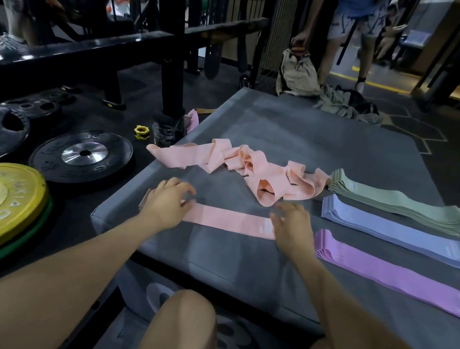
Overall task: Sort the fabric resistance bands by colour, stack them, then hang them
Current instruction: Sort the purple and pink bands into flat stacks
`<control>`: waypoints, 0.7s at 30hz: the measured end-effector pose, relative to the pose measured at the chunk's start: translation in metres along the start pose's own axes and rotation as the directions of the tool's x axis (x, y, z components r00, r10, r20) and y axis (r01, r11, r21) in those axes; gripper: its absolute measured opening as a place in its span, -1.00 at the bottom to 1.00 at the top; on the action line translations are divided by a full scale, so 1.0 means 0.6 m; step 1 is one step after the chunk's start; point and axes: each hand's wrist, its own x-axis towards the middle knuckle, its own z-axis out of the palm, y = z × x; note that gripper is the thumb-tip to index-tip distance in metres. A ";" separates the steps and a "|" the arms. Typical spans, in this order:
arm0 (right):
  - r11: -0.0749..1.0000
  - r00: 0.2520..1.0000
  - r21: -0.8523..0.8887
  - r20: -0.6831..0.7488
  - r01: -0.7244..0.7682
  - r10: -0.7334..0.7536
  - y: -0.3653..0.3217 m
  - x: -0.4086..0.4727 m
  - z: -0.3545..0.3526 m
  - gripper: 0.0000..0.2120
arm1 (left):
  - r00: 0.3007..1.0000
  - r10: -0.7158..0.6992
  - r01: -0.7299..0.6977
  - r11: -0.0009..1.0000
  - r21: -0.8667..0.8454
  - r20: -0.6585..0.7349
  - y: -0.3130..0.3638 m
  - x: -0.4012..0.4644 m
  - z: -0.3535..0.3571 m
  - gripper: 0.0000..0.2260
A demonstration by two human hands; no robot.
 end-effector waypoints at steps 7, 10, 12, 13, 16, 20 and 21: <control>0.992 0.996 0.091 -0.019 -0.082 0.084 -0.015 0.068 -0.025 -0.62 | 0.997 0.078 -0.077 0.973 -0.216 -0.004 0.099 0.076 0.013 -0.74; 0.993 0.993 0.043 0.034 -0.113 0.112 -0.019 0.091 -0.024 -0.51 | 0.996 0.091 -0.088 0.965 -0.246 -0.001 0.132 0.104 0.025 -0.75; 0.989 0.987 0.032 0.076 -0.145 0.142 -0.018 0.105 -0.018 -0.46 | 0.994 0.109 -0.105 0.960 -0.260 0.004 0.146 0.117 0.034 -0.75; 0.987 0.985 0.033 0.078 -0.156 0.153 -0.016 0.112 -0.014 -0.48 | 0.993 0.121 -0.114 0.957 -0.266 0.010 0.151 0.123 0.039 -0.74; 0.987 0.989 0.071 -0.004 -0.145 0.146 -0.004 0.131 -0.008 -0.70 | 0.990 0.140 -0.128 0.949 -0.288 0.023 0.162 0.137 0.049 -0.74; 0.981 0.995 0.186 -0.079 -0.053 0.068 -0.013 0.149 -0.039 -0.78 | 0.986 0.164 -0.167 0.913 -0.371 -0.039 0.178 0.159 0.037 -0.75; 0.979 0.996 0.203 -0.081 -0.021 0.039 -0.022 0.150 -0.052 -0.78 | 0.984 0.169 -0.179 0.900 -0.398 -0.059 0.184 0.164 0.030 -0.71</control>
